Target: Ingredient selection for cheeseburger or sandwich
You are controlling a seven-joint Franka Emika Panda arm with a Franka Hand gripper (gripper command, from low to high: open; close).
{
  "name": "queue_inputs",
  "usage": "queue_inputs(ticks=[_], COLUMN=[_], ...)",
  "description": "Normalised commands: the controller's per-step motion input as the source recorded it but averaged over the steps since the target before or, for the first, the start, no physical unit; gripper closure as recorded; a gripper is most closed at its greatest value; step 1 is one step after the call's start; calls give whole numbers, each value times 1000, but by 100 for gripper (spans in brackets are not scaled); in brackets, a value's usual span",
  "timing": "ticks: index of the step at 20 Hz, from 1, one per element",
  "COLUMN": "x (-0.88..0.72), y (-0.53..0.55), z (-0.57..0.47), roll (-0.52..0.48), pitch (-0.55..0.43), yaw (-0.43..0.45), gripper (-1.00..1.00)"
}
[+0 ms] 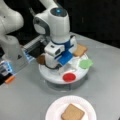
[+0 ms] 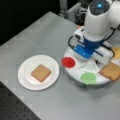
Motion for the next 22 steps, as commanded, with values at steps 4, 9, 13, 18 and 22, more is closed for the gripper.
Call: queue_inputs(ticks=[4, 9, 13, 18, 22], x=[-97, -150, -166, -181, -211], y=[-90, -90, -97, -96, -73], z=[-96, -93, -102, -82, -57], roll=[41, 67, 68, 76, 69], pitch=[-73, -70, -99, -92, -98], yaw=[352, 237, 208, 209, 241], gripper=[-100, -100, -100, -100, -100])
